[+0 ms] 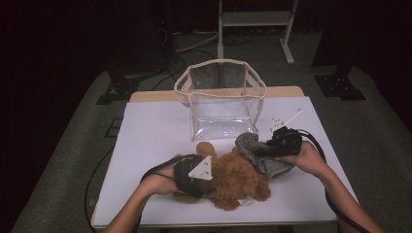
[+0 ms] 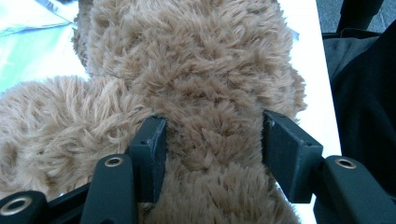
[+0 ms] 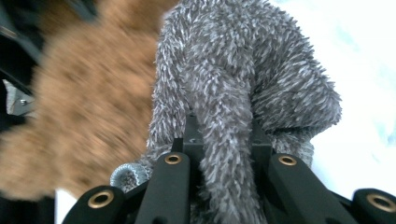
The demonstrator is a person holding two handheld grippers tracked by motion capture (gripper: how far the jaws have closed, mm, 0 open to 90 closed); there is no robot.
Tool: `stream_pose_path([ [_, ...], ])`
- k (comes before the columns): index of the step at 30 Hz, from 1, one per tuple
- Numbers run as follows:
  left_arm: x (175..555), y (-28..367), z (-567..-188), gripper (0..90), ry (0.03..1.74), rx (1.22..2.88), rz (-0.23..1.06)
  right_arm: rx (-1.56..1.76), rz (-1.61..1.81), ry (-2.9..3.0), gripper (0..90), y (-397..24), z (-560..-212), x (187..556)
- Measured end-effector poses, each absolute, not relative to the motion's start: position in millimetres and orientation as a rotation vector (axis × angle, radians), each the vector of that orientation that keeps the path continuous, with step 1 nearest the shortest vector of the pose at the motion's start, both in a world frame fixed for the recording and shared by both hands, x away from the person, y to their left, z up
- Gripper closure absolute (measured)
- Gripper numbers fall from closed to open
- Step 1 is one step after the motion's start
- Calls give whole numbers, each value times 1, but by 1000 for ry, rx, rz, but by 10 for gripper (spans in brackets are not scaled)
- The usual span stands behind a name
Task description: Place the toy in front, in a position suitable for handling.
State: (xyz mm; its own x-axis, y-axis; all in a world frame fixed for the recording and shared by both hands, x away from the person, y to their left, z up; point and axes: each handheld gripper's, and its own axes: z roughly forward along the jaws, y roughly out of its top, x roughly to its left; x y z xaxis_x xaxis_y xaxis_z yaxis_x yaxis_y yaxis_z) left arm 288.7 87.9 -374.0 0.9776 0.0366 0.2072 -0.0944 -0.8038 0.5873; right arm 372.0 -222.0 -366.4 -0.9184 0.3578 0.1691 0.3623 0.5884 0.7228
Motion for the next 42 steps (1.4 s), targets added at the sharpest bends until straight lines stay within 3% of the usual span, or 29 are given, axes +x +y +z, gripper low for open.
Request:
stream_pose_path([
  [5,291,88,-375,435,-29,2481,269,-444,-1299,-2805,754,-187,-347,359],
  [9,292,91,-375,429,-23,2467,260,-357,-1253,-2796,753,-163,-352,351],
  [15,296,102,-367,391,16,2427,287,-427,-1245,-2772,755,-179,-366,352],
  [18,297,111,-364,318,42,2410,301,-454,-1257,-2757,755,-185,-370,352],
  [32,303,171,-366,144,207,2350,296,-528,-1242,-2775,755,-206,-371,350],
  [38,305,180,-373,145,242,2336,255,-507,-1199,-2799,754,-201,-370,351],
  [42,304,174,-381,239,234,2335,228,-486,-1229,-2806,754,-199,-363,351],
])
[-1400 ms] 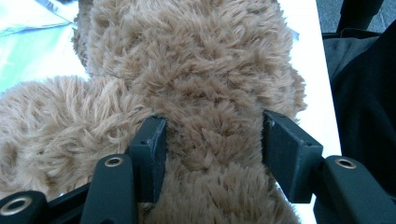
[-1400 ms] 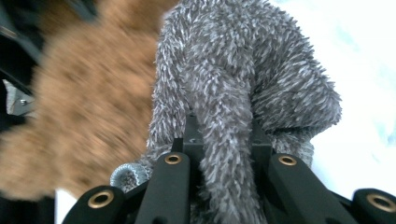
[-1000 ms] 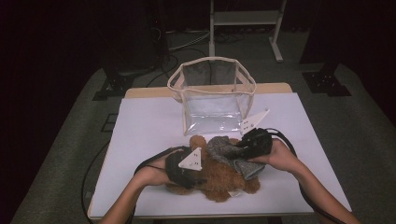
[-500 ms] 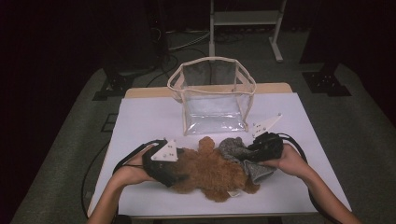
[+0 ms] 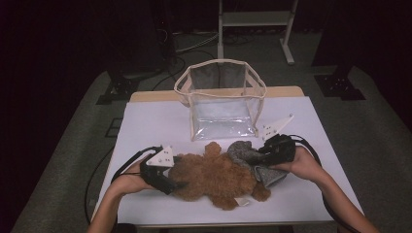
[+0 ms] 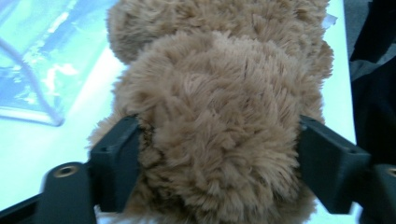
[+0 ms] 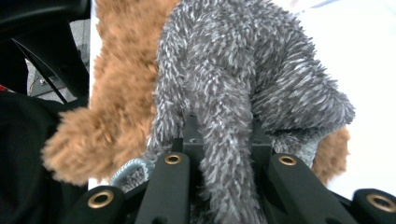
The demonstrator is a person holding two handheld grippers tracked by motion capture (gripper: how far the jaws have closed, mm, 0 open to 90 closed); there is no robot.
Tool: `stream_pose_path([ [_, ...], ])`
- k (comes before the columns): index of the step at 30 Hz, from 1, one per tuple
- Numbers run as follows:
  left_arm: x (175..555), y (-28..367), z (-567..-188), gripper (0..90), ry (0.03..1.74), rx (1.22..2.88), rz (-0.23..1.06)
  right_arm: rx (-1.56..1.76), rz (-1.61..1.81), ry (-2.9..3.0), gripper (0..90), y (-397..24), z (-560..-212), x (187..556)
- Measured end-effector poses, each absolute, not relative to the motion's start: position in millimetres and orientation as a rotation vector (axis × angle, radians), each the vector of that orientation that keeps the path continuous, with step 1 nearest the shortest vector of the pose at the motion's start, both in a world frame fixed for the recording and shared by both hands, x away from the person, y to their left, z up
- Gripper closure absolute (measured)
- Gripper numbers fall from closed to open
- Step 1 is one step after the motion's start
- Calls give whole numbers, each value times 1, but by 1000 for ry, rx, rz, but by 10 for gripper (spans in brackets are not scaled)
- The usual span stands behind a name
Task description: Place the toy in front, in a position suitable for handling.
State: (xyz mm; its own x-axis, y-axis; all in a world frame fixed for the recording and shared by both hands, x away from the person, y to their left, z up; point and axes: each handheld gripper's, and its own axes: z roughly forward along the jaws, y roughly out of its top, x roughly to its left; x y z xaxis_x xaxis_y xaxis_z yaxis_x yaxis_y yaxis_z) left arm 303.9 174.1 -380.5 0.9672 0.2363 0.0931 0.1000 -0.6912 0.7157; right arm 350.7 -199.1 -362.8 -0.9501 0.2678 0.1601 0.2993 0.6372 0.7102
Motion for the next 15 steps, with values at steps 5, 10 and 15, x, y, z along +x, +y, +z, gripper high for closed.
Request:
stream_pose_path([
  [5,303,159,-382,308,215,2334,225,-433,-1271,-2811,754,-190,-347,349],
  [10,303,143,-384,332,209,2314,213,-314,-1275,-2815,754,-163,-333,344],
  [15,304,130,-384,342,180,2325,222,-274,-1208,-2849,753,-149,-336,343],
])
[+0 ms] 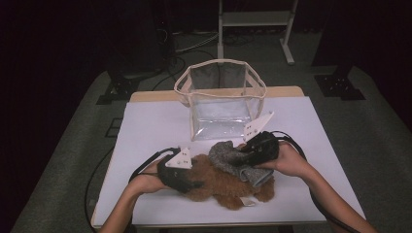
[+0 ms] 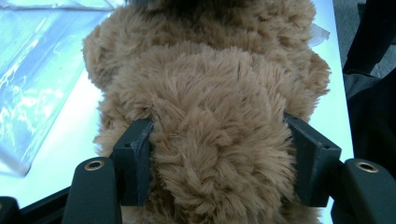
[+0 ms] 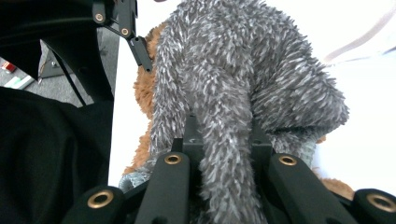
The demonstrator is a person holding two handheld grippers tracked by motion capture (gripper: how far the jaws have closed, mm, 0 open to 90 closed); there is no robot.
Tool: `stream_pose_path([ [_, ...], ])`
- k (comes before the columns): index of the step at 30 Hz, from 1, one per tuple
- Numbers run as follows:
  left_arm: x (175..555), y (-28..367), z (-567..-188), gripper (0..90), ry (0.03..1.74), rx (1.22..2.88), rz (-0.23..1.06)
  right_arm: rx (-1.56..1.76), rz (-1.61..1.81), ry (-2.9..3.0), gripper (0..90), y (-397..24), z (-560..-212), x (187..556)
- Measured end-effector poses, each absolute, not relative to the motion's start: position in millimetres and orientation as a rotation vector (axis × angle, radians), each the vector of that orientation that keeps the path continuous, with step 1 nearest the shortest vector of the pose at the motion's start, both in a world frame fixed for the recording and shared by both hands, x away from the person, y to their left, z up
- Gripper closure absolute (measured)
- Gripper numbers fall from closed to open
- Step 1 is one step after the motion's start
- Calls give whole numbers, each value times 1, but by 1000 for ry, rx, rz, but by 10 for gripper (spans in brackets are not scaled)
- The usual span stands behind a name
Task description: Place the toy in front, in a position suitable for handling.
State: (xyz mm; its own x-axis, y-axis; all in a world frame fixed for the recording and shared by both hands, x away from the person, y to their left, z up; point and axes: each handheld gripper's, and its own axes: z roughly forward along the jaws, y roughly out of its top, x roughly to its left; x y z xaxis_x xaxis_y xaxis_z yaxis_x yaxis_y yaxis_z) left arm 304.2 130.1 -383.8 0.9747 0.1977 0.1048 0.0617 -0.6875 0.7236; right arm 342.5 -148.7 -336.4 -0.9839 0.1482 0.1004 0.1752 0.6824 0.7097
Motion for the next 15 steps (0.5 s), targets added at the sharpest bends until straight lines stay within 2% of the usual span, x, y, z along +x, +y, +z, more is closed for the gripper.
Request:
stream_pose_path([
  [10,312,91,-381,348,107,2345,241,-400,-1181,-2858,751,-180,-344,347],
  [15,312,96,-374,319,110,2366,264,-447,-1205,-2831,755,-201,-356,343],
])
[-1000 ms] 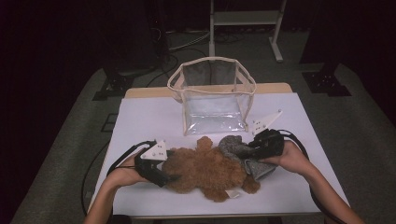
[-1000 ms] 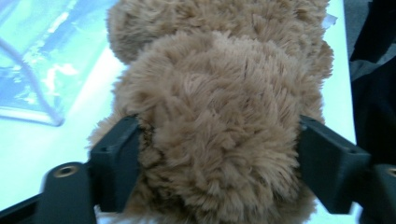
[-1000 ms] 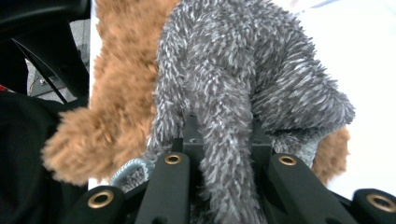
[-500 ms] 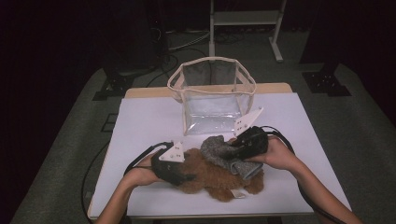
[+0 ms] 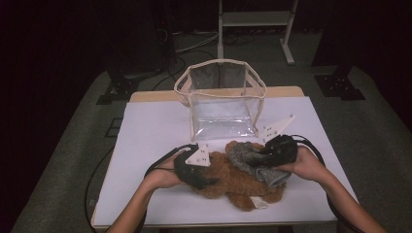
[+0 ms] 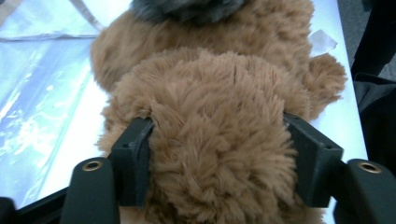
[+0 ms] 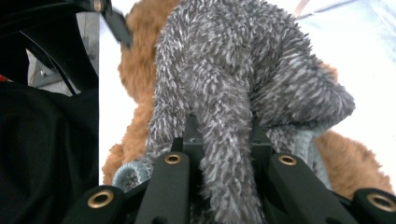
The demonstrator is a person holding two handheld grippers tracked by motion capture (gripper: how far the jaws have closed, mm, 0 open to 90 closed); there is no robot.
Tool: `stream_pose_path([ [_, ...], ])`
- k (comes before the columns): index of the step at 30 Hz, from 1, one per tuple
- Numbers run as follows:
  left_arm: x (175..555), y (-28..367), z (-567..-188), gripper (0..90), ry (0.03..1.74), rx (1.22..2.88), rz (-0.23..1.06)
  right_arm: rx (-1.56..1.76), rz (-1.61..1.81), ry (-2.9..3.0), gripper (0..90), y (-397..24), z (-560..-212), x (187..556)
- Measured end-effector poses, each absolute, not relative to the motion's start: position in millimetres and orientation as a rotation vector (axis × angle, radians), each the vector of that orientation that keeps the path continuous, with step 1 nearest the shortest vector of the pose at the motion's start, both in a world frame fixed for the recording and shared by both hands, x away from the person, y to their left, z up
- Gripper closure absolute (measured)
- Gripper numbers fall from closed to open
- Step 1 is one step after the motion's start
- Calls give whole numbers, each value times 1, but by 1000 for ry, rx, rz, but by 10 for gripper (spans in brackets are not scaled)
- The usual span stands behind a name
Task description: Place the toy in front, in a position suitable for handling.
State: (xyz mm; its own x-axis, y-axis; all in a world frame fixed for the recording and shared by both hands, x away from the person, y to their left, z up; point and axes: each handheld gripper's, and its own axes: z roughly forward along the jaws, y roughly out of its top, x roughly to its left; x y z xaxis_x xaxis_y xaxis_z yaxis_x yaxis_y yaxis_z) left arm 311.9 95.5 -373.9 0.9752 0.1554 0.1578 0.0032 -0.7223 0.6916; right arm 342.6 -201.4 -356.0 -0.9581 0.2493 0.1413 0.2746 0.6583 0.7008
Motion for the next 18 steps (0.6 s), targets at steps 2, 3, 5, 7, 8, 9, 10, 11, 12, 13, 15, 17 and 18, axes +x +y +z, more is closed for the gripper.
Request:
stream_pose_path([
  [2,312,99,-371,267,124,2363,265,-471,-1228,-2808,757,-207,-361,339],
  [3,313,105,-367,253,139,2343,264,-483,-1242,-2794,757,-209,-364,337],
  [5,313,107,-363,235,137,2328,264,-485,-1254,-2788,757,-211,-365,334],
  [7,312,107,-364,241,128,2329,265,-477,-1245,-2796,757,-210,-364,333],
  [8,311,106,-365,259,127,2326,256,-471,-1238,-2800,757,-209,-363,333],
  [9,311,105,-366,316,113,2332,248,-443,-1222,-2821,756,-207,-359,333],
  [10,310,104,-371,337,107,2337,235,-440,-1216,-2825,755,-206,-356,334],
  [11,309,104,-373,355,107,2336,229,-431,-1219,-2832,756,-205,-353,336],
  [12,308,104,-374,367,108,2333,228,-432,-1223,-2840,756,-203,-350,338],
  [13,308,104,-375,378,100,2336,229,-423,-1231,-2849,756,-200,-347,341],
  [15,306,105,-375,391,89,2343,236,-426,-1245,-2861,755,-195,-343,348],
  [17,304,104,-374,392,75,2355,250,-444,-1241,-2863,754,-190,-342,356],
  [18,303,104,-374,390,75,2358,257,-446,-1221,-2873,754,-188,-344,360],
])
